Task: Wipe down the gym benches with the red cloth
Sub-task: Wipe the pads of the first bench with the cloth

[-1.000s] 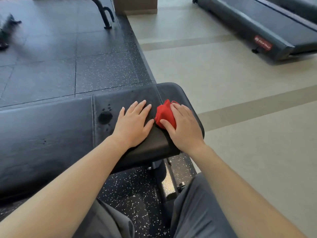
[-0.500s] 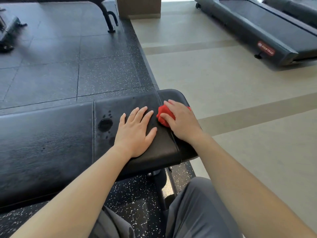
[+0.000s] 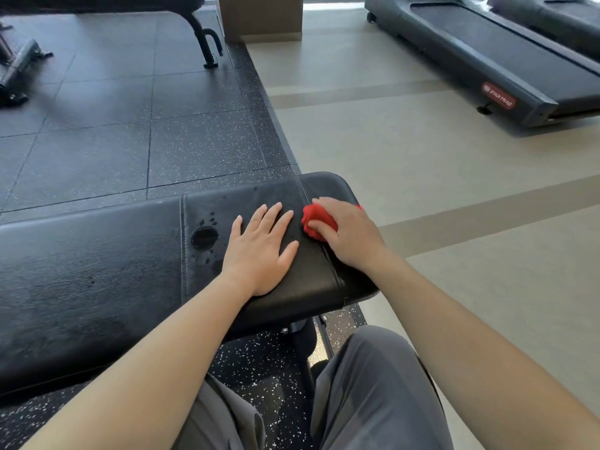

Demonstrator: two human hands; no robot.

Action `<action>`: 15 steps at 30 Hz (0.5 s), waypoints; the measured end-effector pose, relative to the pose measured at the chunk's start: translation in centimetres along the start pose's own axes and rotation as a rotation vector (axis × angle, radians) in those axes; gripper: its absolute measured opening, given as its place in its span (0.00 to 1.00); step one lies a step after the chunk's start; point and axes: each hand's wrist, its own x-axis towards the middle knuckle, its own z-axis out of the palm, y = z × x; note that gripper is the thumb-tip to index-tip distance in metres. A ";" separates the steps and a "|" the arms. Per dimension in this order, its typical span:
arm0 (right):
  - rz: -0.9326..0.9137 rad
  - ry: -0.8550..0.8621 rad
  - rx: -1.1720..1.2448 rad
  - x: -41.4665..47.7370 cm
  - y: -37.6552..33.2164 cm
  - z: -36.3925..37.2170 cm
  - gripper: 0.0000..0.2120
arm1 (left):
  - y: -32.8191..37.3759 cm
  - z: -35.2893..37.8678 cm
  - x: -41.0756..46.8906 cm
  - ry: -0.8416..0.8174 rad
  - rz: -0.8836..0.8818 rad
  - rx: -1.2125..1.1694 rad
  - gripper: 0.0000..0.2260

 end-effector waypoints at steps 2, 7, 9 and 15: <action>0.047 0.064 0.093 1.5 -0.1 -0.8 0.15 | 0.0 0.0 -0.1 -0.001 0.000 0.006 0.26; 0.060 0.231 0.375 2.8 0.7 -3.9 0.12 | 0.1 -0.2 0.0 -0.023 0.008 0.013 0.26; -0.013 0.177 0.272 2.6 1.3 -3.6 0.16 | 0.2 -0.5 0.2 -0.068 0.011 0.010 0.26; 0.030 -0.069 -0.191 0.2 1.5 0.1 0.24 | 0.3 -1.3 1.8 -0.033 -0.017 -0.062 0.26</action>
